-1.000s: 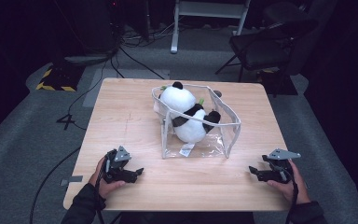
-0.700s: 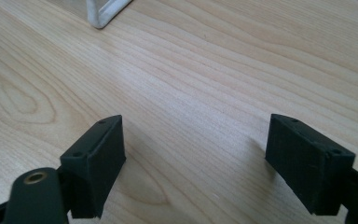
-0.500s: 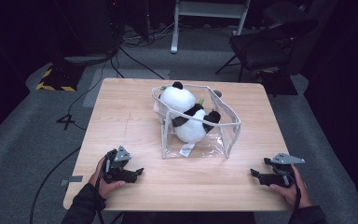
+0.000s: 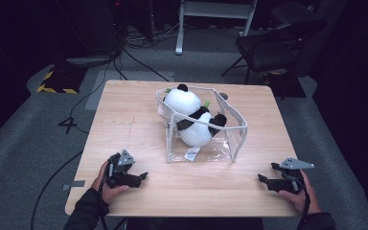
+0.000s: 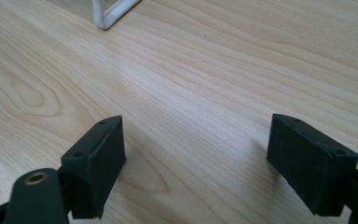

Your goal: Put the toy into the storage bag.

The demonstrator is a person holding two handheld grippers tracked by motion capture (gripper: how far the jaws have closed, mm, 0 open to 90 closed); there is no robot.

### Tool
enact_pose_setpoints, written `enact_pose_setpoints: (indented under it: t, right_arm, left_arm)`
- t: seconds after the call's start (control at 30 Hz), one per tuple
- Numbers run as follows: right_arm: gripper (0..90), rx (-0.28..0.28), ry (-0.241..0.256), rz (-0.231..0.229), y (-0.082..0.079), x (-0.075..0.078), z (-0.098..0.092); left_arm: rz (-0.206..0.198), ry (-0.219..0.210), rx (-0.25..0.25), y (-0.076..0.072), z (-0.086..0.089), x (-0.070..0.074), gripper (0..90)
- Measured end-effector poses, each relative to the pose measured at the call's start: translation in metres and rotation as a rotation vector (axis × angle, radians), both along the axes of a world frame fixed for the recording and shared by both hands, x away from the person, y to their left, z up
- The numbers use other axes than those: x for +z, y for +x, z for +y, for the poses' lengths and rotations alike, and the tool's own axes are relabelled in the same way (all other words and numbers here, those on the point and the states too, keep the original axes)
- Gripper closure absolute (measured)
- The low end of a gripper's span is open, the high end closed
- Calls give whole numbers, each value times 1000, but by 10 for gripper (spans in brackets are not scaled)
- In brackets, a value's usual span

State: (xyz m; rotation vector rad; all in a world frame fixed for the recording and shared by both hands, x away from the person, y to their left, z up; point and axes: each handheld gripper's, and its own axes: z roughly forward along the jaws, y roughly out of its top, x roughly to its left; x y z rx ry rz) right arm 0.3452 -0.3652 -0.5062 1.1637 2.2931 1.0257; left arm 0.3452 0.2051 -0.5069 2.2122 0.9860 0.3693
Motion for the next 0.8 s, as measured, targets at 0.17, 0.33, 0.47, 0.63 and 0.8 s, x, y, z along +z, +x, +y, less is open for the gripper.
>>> enact_pose_setpoints:
  t: [0.17,0.33,0.47,0.63,0.8]
  right_arm:
    - [194,3,-1,1,0,0,0]
    - [195,4,1,2,0,0,-1]
    - [194,4,-1,0,0,0,0]
    - [194,3,-2,0,0,0,0]
    - [192,2,-6,-2,0,0,0]
  left_arm:
    - [-1,0,0,-1,0,0,140]
    - [-1,1,-5,0,0,0,139]
    - [0,-1,-5,0,0,0,137]
    - [0,0,-4,0,0,0,138]
    - [5,-4,-1,1,0,0,136]
